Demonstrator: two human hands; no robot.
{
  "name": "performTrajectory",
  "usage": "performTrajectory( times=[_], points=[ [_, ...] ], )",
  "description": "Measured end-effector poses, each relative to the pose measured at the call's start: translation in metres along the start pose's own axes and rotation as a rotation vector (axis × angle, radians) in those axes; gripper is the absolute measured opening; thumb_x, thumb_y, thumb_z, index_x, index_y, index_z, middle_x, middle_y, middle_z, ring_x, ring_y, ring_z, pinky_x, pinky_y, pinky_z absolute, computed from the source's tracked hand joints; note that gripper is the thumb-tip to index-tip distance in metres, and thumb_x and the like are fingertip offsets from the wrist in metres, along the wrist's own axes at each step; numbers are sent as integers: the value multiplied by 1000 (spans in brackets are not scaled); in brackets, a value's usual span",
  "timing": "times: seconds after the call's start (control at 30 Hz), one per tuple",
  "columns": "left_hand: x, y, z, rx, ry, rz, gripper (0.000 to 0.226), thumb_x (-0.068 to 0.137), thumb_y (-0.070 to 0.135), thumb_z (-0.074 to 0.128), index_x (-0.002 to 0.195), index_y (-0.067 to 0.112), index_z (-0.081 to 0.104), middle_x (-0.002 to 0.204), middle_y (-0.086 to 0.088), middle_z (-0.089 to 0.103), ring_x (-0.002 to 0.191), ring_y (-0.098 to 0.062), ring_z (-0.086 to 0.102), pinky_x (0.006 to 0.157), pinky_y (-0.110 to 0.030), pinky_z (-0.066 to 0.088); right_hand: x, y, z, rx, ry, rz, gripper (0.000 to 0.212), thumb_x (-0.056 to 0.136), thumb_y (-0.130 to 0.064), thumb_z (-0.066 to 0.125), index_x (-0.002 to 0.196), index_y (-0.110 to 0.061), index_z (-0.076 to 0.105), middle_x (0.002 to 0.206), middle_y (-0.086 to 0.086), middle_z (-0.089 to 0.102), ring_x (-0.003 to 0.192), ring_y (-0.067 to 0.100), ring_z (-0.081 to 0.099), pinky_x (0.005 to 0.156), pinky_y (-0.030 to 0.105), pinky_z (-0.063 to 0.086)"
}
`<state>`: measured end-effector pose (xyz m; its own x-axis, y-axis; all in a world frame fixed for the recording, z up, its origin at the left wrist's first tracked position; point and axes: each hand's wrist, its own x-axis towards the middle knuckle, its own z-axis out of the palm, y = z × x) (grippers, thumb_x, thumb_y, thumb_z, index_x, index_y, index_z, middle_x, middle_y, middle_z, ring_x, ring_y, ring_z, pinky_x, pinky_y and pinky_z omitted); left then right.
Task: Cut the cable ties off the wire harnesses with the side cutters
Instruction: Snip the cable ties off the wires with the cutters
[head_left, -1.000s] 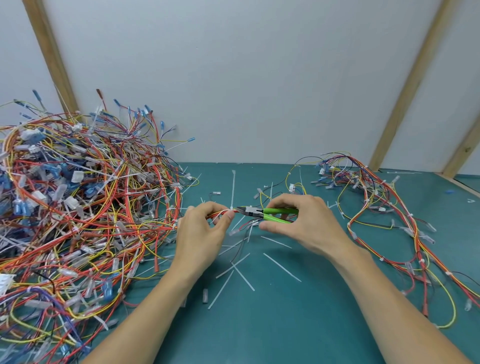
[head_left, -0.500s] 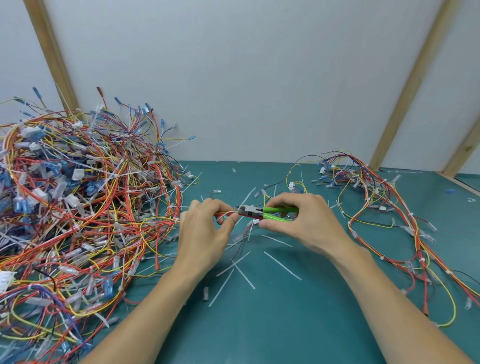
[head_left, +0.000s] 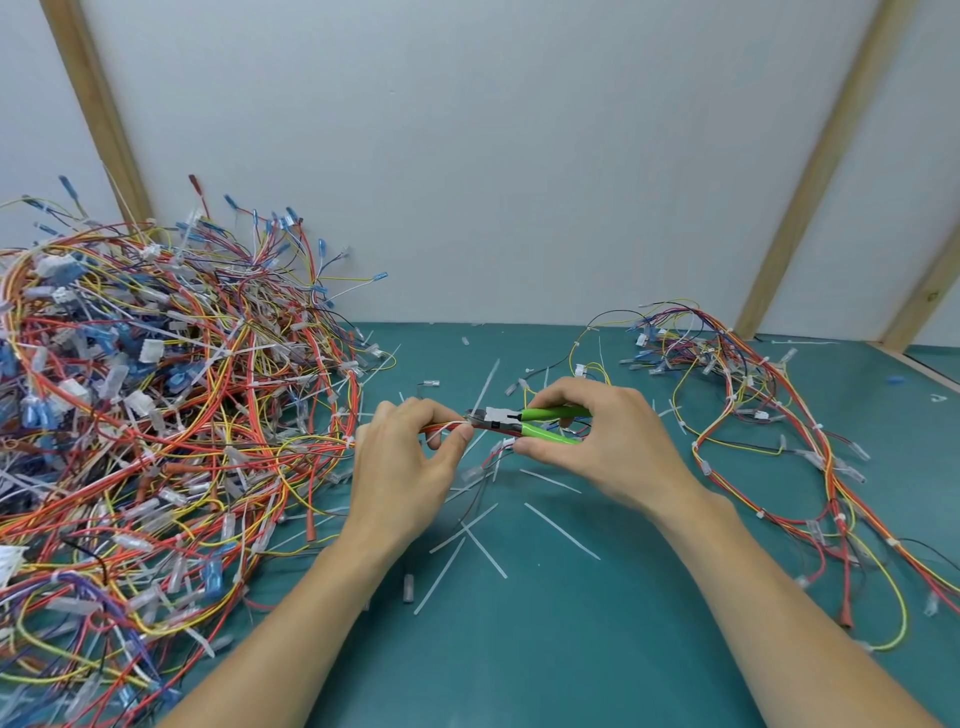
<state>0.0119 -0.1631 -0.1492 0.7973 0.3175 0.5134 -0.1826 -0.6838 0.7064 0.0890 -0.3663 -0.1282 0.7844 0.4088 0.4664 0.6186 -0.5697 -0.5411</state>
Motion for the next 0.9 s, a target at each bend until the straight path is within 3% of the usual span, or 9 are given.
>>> performTrajectory(
  times=[0.17, 0.4, 0.63, 0.9],
  points=[
    [0, 1, 0, -17, 4, -14, 8, 90, 26, 72, 82, 28, 70, 68, 16, 55, 82, -12, 48, 84, -49, 44, 0, 1, 1, 16, -6, 8, 33, 69, -55, 89, 91, -35, 73, 88, -29, 72, 88, 0, 67, 83, 35, 55],
    [-2, 2, 0, -23, 14, -9, 9, 90, 27, 72, 82, 29, 70, 69, 17, 55, 83, -6, 47, 83, -47, 43, 1, 2, 0, 19, -25, 22, 31, 68, -54, 89, 83, -35, 71, 78, -20, 71, 71, 10, 60, 69, 37, 53],
    [-4, 1, 1, 28, 20, 17, 8, 91, 25, 72, 83, 27, 70, 71, 17, 56, 82, -10, 47, 81, -47, 42, 1, 4, -1, -24, -36, 5, 33, 69, -59, 86, 84, -34, 70, 78, -27, 68, 75, 8, 61, 66, 31, 50],
    [-4, 3, 2, 15, 16, 8, 12, 90, 25, 73, 81, 32, 67, 71, 16, 56, 82, -12, 48, 81, -48, 43, 1, 3, -1, -26, -12, -6, 33, 68, -57, 88, 82, -33, 71, 72, -34, 65, 73, -6, 59, 60, 24, 38]
  ],
)
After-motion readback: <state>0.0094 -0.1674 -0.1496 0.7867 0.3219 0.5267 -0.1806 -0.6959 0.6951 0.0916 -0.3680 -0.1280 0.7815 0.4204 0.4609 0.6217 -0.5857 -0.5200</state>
